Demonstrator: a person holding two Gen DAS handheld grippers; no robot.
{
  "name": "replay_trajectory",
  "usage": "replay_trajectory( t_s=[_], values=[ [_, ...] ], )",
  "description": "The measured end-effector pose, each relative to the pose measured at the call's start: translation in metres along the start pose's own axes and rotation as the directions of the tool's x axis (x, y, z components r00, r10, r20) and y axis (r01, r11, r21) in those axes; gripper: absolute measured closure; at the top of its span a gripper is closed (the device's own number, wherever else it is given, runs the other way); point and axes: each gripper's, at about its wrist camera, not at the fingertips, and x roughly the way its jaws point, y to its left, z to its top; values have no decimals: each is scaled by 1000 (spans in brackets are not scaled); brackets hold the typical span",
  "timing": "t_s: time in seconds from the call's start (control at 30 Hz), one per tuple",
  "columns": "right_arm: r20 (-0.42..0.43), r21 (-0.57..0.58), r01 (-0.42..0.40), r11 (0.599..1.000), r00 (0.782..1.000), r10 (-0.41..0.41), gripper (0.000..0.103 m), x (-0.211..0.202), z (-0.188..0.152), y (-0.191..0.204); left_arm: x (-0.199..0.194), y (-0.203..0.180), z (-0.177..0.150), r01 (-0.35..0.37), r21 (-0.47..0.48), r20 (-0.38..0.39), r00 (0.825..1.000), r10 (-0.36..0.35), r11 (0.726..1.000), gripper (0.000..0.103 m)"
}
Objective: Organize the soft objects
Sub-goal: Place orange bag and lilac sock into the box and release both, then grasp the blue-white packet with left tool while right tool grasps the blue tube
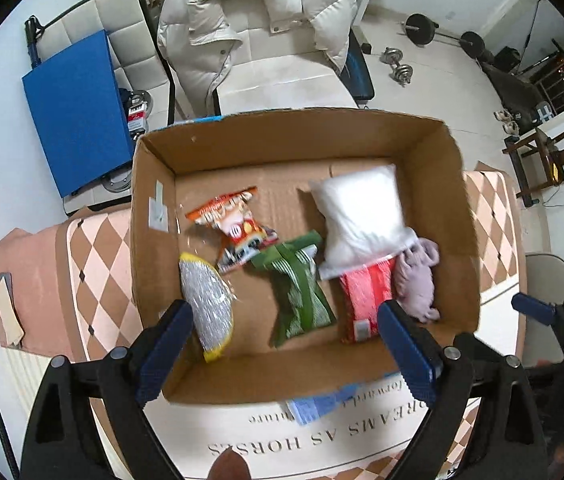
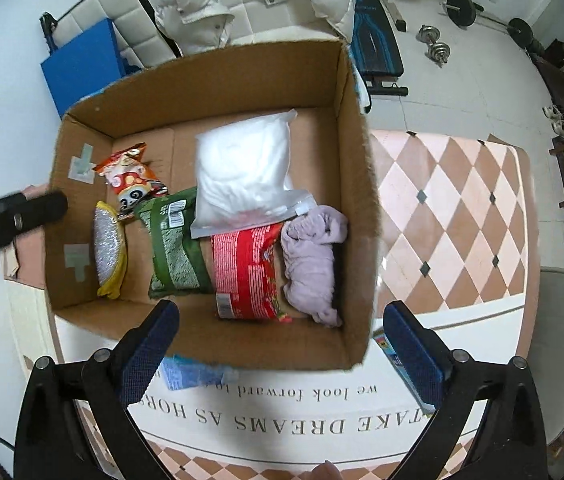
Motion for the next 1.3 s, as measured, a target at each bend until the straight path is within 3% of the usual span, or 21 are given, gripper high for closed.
replay_trajectory(
  t_s=[0.17, 0.23, 0.33, 0.47, 0.57, 0.67, 0.9, 1.0, 1.07, 1.1, 1.13, 1.2, 1.3],
  values=[
    [42, 1, -16, 1000, 999, 16, 0, -23, -16, -7, -24, -7, -28, -29, -33, 75, 997, 31, 999, 9],
    [54, -1, -27, 1000, 998, 27, 0, -30, -24, -10, -34, -12, -48, -85, -37, 127, 988, 89, 996, 9],
    [69, 8, -40, 999, 997, 39, 0, -36, -42, -25, -33, -30, -80, -182, 48, 187, 968, 170, 982, 9],
    [43, -15, -5, 1000, 999, 5, 0, -28, -74, -54, 16, -65, -127, -313, 295, 157, 948, 277, 903, 9],
    [-16, -56, 75, 996, 997, -76, 0, -3, -97, -77, 64, -85, -149, -323, 418, 88, 945, 316, 849, 9],
    [-75, -71, 125, 990, 989, -130, 0, 24, -111, -100, 108, -102, -163, -349, 515, 61, 926, 373, 783, 9],
    [-198, -97, 156, 983, 965, -172, 0, 91, -119, -141, 180, -118, -173, -374, 625, -3, 877, 481, 686, 9],
    [-244, -98, 174, 980, 950, -193, 0, 115, -117, -154, 195, -115, -170, -358, 609, -51, 873, 485, 708, 9],
    [-265, -85, 170, 982, 946, -187, 0, 127, -115, -161, 194, -110, -164, -343, 556, -79, 885, 459, 757, 7],
    [-275, -77, 167, 983, 944, -182, 0, 131, -115, -164, 193, -106, -160, -316, 518, -113, 896, 429, 795, 7],
    [-285, -63, 166, 984, 942, -177, 3, 135, -115, -166, 192, -101, -157, -279, 469, -153, 909, 389, 838, 8],
    [-302, -39, 150, 988, 941, -155, 10, 138, -116, -171, 189, -95, -155, -223, 392, -208, 923, 323, 892, 8],
    [-320, 1, 106, 994, 942, -100, 23, 140, -124, -171, 185, -95, -159, -136, 304, -259, 941, 219, 943, 8]
  ],
)
